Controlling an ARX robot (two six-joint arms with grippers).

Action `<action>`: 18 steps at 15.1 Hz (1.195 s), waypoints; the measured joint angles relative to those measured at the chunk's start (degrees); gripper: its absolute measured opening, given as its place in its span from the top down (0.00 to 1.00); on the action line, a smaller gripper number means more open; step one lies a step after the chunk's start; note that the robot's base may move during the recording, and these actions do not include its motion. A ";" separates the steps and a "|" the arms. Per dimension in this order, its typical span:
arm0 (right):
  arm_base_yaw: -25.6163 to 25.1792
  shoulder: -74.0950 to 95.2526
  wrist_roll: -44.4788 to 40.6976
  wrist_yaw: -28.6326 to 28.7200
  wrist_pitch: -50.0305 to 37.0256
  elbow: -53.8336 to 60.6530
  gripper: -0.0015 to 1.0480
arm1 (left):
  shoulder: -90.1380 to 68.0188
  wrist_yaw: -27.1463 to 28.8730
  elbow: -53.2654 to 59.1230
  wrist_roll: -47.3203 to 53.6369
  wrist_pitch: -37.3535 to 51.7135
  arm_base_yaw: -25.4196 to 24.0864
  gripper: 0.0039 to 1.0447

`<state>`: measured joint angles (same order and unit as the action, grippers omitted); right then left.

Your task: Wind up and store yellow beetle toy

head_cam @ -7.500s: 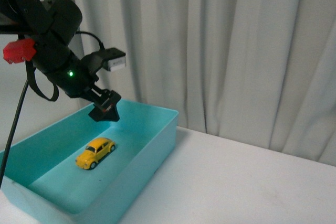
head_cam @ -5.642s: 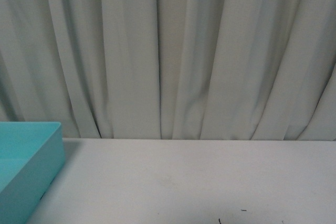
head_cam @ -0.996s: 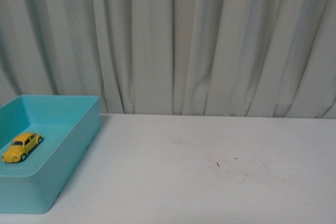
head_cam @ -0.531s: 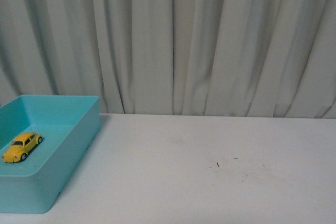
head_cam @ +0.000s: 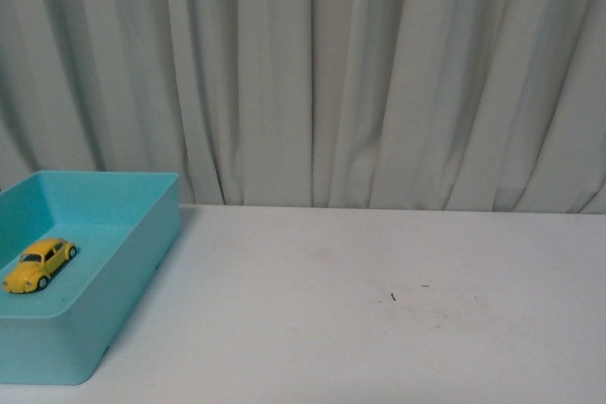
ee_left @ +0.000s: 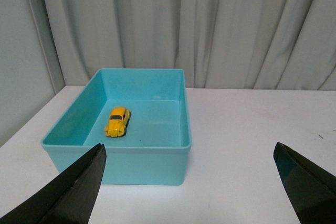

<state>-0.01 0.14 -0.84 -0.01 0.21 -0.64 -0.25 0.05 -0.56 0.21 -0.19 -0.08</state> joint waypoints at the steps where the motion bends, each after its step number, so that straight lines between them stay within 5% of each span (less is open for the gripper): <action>1: 0.00 0.00 0.00 0.00 -0.02 0.00 0.06 | 0.00 0.00 -0.02 0.00 0.02 0.00 0.06; 18: 0.00 0.02 0.02 0.02 0.00 0.00 0.06 | 0.00 0.00 0.00 -0.02 0.02 0.00 0.06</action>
<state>-0.01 0.16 -0.82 0.01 0.21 -0.64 -0.25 0.05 -0.56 0.19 -0.16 -0.08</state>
